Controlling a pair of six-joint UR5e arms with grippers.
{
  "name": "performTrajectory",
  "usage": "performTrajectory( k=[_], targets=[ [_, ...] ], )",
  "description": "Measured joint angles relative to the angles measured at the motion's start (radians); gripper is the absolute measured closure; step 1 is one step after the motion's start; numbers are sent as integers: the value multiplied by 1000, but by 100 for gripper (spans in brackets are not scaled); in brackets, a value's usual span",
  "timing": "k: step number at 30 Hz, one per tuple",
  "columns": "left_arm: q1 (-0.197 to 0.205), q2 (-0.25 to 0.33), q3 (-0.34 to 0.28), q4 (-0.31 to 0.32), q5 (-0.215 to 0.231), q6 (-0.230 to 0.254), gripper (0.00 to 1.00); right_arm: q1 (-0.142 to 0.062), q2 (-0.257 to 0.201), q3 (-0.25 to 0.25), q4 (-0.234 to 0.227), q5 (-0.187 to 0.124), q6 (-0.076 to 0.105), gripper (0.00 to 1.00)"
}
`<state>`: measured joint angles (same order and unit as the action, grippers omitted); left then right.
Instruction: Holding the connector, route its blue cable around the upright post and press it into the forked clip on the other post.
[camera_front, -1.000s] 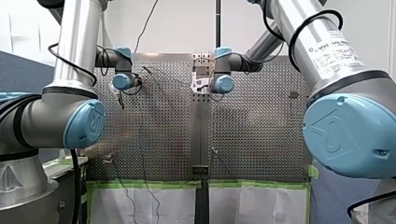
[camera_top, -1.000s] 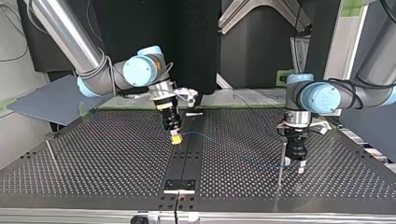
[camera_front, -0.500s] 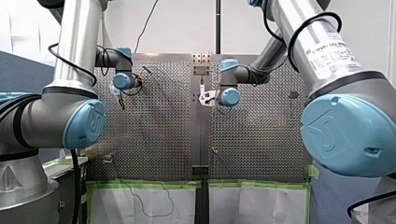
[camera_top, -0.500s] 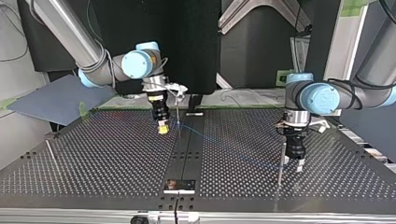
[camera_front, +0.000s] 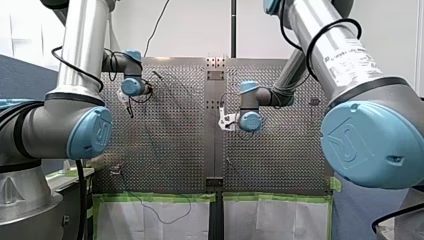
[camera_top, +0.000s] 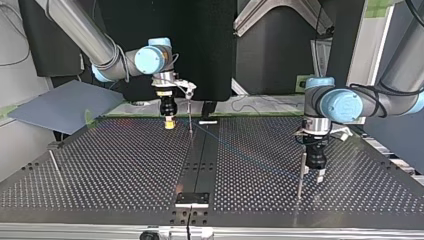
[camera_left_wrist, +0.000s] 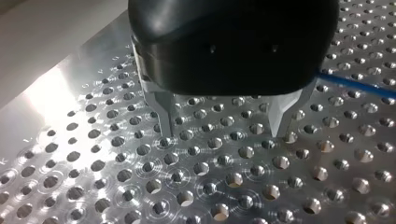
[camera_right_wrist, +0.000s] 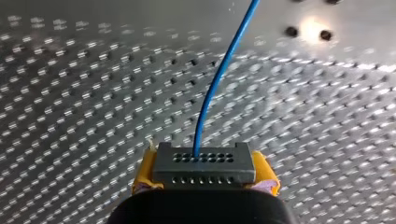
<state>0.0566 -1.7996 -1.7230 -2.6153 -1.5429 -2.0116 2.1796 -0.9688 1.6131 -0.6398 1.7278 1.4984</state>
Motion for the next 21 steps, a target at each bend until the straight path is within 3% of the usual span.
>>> performTrajectory(
  k=[12, 21],
  targets=[
    [0, 0, 0, -3, -6, 0, 0, 0, 77, 92, -92, 82, 1, 100],
    [0, 0, 0, -9, -9, 1, 0, -3, 92, 163, -163, 151, 12, 100]
  ],
)
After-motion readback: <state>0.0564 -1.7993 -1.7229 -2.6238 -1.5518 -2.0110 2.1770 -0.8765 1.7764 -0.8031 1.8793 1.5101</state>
